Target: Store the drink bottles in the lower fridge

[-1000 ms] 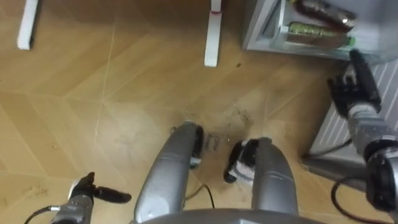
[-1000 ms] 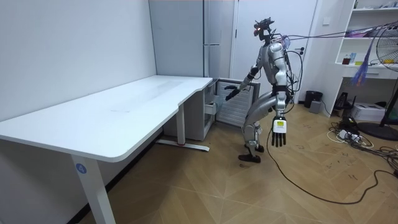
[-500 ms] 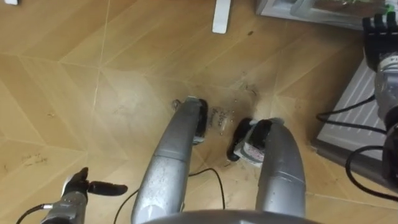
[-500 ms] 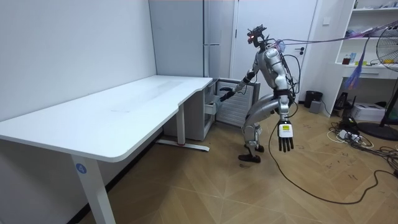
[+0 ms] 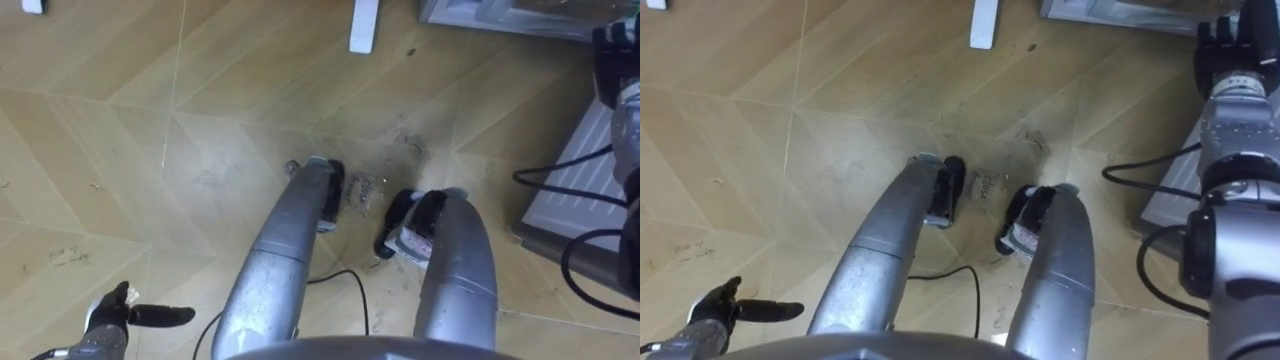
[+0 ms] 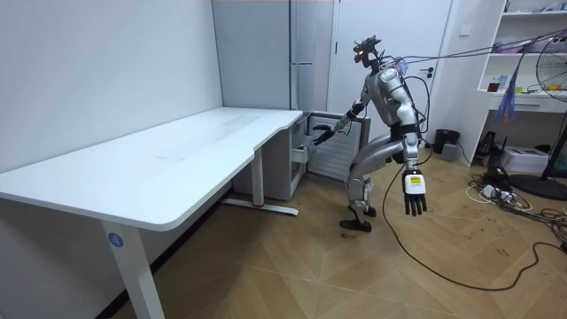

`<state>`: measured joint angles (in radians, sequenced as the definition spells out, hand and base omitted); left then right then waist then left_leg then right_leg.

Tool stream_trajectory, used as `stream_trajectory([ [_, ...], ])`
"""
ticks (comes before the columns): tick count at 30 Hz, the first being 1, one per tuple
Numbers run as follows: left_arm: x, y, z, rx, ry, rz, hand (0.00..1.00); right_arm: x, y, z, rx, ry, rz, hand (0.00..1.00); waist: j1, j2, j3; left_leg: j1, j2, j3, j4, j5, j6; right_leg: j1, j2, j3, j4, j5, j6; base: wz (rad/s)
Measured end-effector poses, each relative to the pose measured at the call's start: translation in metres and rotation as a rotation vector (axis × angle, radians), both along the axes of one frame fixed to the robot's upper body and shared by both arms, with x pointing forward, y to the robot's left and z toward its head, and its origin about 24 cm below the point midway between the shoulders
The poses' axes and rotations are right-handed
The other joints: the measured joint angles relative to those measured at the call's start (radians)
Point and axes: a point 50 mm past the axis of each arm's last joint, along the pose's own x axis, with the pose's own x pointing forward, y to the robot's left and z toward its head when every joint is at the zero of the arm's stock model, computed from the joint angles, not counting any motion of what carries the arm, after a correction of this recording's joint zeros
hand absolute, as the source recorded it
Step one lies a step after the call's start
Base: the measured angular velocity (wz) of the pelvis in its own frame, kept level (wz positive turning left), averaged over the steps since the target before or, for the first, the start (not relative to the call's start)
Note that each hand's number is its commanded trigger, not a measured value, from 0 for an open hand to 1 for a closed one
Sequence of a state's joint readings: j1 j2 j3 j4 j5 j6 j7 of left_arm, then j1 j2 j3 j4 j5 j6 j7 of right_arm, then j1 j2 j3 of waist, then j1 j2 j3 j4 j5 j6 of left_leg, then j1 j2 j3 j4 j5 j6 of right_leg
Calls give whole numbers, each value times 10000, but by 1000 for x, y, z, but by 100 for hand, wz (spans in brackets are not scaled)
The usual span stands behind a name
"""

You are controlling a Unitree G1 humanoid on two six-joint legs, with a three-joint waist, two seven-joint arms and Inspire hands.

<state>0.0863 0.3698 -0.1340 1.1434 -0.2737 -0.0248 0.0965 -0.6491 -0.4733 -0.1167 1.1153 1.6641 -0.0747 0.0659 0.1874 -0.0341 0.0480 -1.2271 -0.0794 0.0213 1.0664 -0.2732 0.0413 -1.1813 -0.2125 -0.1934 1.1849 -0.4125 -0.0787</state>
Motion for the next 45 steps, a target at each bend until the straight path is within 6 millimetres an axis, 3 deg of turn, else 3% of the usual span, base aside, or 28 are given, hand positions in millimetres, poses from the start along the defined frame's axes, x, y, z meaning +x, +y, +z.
stream_trajectory([
  [4, 2, 0, 2, -33, -258, -76, 0, 2, 0, 5, -201, 29, -181, 0, 194, 5, 3, -6, -42, -56, -9, 42, -72, 9, -156, -152, 30, 2, -7, -2],
  [9, -1, -2, 1, -68, -166, -236, 0, 1, -1, 3, -132, 295, -511, 0, 409, 11, 7, 23, -30, -235, -1, 107, -182, 129, -142, -321, 23, -29, -67, 7],
  [15, -24, -4, -1, -241, 256, 65, 0, 3, 2, 5, -233, 419, -478, 0, 434, 6, 9, 68, -11, -276, -1, 148, -253, 146, -158, -373, 105, -90, -176, 0],
  [19, -29, 4, 1, -33, 378, 87, 0, 2, 1, 4, -203, 664, -739, 0, 675, 5, 10, 139, -17, -475, 84, 203, -349, 297, -191, -610, 160, -176, -332, 1],
  [23, -33, 13, 5, 226, 481, 43, 0, 2, 0, 6, -250, 838, -983, 0, 871, -10, 18, 172, -27, -545, 99, 263, -451, 442, -445, -876, 309, -284, -520, 15],
  [28, -42, 27, 14, 584, 394, 104, 0, 11, 9, 25, -497, 591, -786, 0, 933, -47, 34, 180, 22, -642, 92, 341, -595, 566, -674, -1226, 386, -397, -716, 8],
  [31, -44, 38, 22, 975, 301, -10, 0, 29, 28, 52, -1078, -336, 344, 0, 922, -68, 47, 288, -51, -740, 106, 364, -702, 774, -865, -1477, 507, -522, -879, 20],
  [33, -43, 44, 27, 1180, 213, -149, 0, 29, 32, 45, -1107, -48, 588, 0, 878, -69, 48, 349, -37, -863, 99, 385, -766, 995, -967, -1755, 514, -652, -961, 35],
  [35, -42, 45, 29, 1214, 81, -282, 0, 31, 35, 50, -1341, -183, 829, 0, 878, -74, 50, 247, -26, -1002, 78, 430, -843, 1042, -1008, -1969, 519, -731, -1000, 31],
  [39, -53, 44, 29, 1215, 317, -252, 0, 34, 42, 51, -1463, -109, 1295, 0, 940, -67, 46, 202, -8, -1129, 77, 448, -902, 1126, -1008, -2139, 520, -821, -972, 16],
  [45, -67, 44, 29, 1267, 674, -141, 0, 36, 48, 48, -1669, 129, 1792, 0, 1042, -64, 44, 332, 5, -1132, 80, 447, -895, 1325, -1013, -2194, 515, -949, -734, 9],
])
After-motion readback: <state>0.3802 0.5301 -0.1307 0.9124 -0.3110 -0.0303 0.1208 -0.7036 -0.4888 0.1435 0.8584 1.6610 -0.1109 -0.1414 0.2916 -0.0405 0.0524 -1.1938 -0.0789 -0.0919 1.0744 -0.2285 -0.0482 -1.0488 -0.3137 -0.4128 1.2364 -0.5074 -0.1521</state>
